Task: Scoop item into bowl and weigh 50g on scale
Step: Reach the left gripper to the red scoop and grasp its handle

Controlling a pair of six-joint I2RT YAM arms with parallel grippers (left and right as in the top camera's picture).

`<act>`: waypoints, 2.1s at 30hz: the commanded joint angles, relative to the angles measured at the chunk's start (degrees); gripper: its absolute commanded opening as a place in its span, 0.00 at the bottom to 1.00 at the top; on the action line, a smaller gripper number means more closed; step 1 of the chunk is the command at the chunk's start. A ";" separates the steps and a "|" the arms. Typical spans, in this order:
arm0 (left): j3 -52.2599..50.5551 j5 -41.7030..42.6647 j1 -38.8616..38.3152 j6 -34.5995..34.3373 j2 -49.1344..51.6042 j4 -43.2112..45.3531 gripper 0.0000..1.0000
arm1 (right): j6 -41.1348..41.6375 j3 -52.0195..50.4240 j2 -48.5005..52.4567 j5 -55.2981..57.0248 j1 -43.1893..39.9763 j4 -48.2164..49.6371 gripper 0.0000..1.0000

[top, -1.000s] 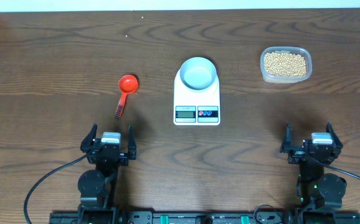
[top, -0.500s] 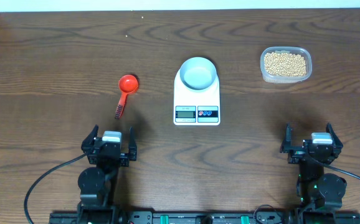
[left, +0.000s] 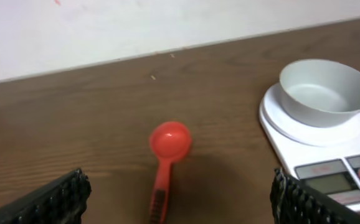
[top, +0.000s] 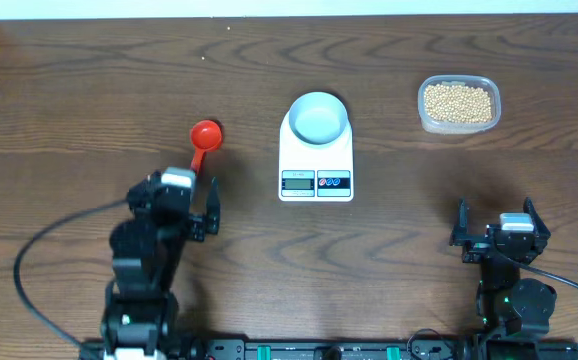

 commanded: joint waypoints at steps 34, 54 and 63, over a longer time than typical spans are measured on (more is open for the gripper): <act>65.48 13.84 10.88 -6.82 69.26 -40.19 0.95 | -0.20 -0.07 -0.13 0.00 0.39 -0.17 0.99; 65.44 10.36 10.54 -4.22 83.49 -35.82 0.68 | -0.20 -0.07 -0.13 0.00 0.39 -0.17 0.99; 65.44 8.39 8.46 -4.39 88.19 -35.17 0.57 | -0.20 -0.07 -0.13 0.00 0.39 -0.17 0.99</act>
